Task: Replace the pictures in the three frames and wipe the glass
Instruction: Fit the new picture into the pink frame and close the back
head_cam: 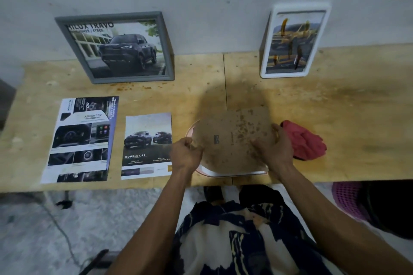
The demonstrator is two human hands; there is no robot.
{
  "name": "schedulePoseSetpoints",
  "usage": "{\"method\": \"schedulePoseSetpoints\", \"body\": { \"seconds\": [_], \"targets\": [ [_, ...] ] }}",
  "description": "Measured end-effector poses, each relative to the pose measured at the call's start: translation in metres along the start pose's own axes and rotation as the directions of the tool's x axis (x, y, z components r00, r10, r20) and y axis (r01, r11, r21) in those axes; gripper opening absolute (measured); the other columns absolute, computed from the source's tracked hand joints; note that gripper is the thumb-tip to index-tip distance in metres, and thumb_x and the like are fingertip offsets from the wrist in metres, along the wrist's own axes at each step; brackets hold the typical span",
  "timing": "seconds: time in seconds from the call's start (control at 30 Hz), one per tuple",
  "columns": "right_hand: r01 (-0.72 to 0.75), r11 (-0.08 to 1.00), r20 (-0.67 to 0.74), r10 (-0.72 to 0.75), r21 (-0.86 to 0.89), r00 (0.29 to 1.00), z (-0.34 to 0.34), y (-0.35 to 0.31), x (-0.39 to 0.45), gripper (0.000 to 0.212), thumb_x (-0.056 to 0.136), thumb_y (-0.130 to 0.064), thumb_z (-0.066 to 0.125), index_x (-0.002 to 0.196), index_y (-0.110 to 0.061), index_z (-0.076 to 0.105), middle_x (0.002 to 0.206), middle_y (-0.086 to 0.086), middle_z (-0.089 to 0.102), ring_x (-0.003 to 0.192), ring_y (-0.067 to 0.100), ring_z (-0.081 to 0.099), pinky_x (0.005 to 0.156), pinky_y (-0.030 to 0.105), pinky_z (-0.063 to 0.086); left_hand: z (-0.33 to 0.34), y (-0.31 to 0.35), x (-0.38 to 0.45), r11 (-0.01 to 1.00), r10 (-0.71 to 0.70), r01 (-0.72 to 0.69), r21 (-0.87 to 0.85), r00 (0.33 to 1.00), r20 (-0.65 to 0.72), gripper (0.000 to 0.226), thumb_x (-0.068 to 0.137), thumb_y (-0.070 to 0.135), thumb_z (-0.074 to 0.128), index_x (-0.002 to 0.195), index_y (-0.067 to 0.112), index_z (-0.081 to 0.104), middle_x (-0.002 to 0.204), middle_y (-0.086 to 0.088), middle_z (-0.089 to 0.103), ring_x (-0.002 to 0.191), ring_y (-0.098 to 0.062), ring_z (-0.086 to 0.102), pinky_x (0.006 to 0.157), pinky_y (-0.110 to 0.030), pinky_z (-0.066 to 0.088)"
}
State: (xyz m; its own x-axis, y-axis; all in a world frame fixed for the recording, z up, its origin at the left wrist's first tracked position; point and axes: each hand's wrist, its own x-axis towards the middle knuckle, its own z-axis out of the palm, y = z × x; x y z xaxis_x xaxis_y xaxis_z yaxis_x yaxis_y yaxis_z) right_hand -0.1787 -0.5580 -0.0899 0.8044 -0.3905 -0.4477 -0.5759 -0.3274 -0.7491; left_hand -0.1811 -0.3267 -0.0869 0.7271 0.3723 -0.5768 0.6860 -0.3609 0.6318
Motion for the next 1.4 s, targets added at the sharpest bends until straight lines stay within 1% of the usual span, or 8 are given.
{"method": "schedulePoseSetpoints", "body": {
  "seconds": [0.17, 0.3, 0.43, 0.57, 0.73, 1.07, 1.23, 1.4],
  "targets": [
    [0.018, 1.000, -0.055, -0.018, -0.002, 0.998, -0.015, 0.016, 0.003, 0.074, 0.076, -0.027, 0.080, 0.142, -0.026, 0.045, 0.120, -0.007, 0.062, 0.093, 0.012, 0.062, 0.081, 0.033, 0.054, 0.003, -0.010, 0.006, 0.976, 0.153, -0.134, 0.170, 0.982, -0.109, 0.054, 0.074, 0.032, 0.044, 0.109, 0.003, 0.072, 0.091, -0.019, 0.074, 0.082, -0.035, 0.069, 0.085, -0.040, 0.058],
    [-0.007, 1.000, -0.082, 0.006, -0.012, 0.997, -0.022, 0.026, 0.007, 0.072, 0.076, -0.026, 0.080, 0.140, -0.027, 0.046, 0.088, -0.024, 0.056, 0.070, -0.005, 0.055, 0.070, 0.028, 0.051, 0.005, -0.009, 0.009, 0.963, 0.092, -0.060, 0.263, 0.990, -0.110, 0.026, 0.084, 0.015, 0.065, 0.109, 0.014, 0.071, 0.114, -0.020, 0.065, 0.106, -0.036, 0.059, 0.091, -0.031, 0.047],
    [0.012, 0.999, -0.075, -0.016, -0.047, 0.997, -0.019, 0.028, 0.008, 0.071, 0.078, -0.026, 0.079, 0.141, -0.024, 0.046, 0.107, -0.010, 0.057, 0.083, 0.010, 0.056, 0.078, 0.029, 0.046, 0.007, -0.013, 0.012, 0.951, 0.145, -0.108, 0.289, 0.983, -0.110, 0.024, 0.087, 0.008, 0.065, 0.110, 0.013, 0.071, 0.118, -0.020, 0.062, 0.112, -0.037, 0.056, 0.093, -0.033, 0.045],
    [0.030, 0.995, -0.061, -0.036, -0.098, 0.997, -0.007, 0.028, 0.008, 0.072, 0.077, -0.025, 0.080, 0.140, -0.016, 0.046, 0.122, 0.006, 0.063, 0.106, 0.025, 0.061, 0.085, 0.031, 0.047, 0.005, -0.015, 0.017, 0.967, 0.159, -0.140, 0.214, 0.984, -0.075, 0.022, 0.090, 0.007, 0.059, 0.105, -0.001, 0.073, 0.110, -0.018, 0.067, 0.095, -0.016, 0.067, 0.070, -0.002, 0.041],
    [-0.002, 0.981, -0.049, -0.008, -0.195, 0.999, 0.010, 0.019, 0.007, 0.072, 0.075, -0.030, 0.077, 0.139, -0.015, 0.047, 0.129, 0.008, 0.059, 0.118, 0.029, 0.056, 0.090, 0.034, 0.046, 0.010, -0.029, 0.027, 0.901, 0.319, -0.282, 0.331, 0.945, -0.064, 0.044, 0.086, 0.028, 0.044, 0.088, 0.001, 0.078, 0.079, -0.021, 0.069, 0.076, -0.035, 0.063, 0.074, -0.038, 0.055],
    [-0.081, 0.934, 0.000, 0.086, -0.349, 0.996, 0.035, 0.010, 0.006, 0.071, 0.080, -0.038, 0.069, 0.140, -0.016, 0.039, 0.138, 0.013, 0.043, 0.125, 0.034, 0.044, 0.096, 0.049, 0.046, 0.006, -0.019, 0.019, 0.921, 0.258, -0.220, 0.320, 0.963, -0.080, 0.037, 0.090, 0.014, 0.064, 0.126, 0.004, 0.066, 0.116, -0.015, 0.068, 0.103, -0.031, 0.064, 0.088, -0.029, 0.048],
    [-0.072, 0.920, 0.007, 0.081, -0.385, 0.997, 0.039, 0.006, 0.004, 0.067, 0.083, -0.038, 0.064, 0.142, -0.018, 0.038, 0.141, 0.009, 0.036, 0.129, 0.032, 0.037, 0.097, 0.046, 0.041, 0.006, -0.016, 0.015, 0.946, 0.241, -0.208, 0.249, 0.965, -0.108, 0.023, 0.085, 0.008, 0.068, 0.108, 0.008, 0.065, 0.092, -0.008, 0.068, 0.078, -0.020, 0.054, 0.070, -0.025, 0.039],
    [0.007, 0.885, 0.051, 0.019, -0.466, 0.999, 0.037, 0.008, 0.001, 0.067, 0.084, -0.041, 0.064, 0.141, -0.022, 0.036, 0.142, 0.007, 0.033, 0.129, 0.031, 0.036, 0.090, 0.046, 0.044, 0.010, -0.022, 0.024, 0.940, 0.212, -0.182, 0.289, 0.974, -0.076, 0.027, 0.078, 0.029, 0.079, 0.092, 0.013, 0.062, 0.090, -0.004, 0.065, 0.088, -0.027, 0.062, 0.071, -0.034, 0.052]
  ]
}}
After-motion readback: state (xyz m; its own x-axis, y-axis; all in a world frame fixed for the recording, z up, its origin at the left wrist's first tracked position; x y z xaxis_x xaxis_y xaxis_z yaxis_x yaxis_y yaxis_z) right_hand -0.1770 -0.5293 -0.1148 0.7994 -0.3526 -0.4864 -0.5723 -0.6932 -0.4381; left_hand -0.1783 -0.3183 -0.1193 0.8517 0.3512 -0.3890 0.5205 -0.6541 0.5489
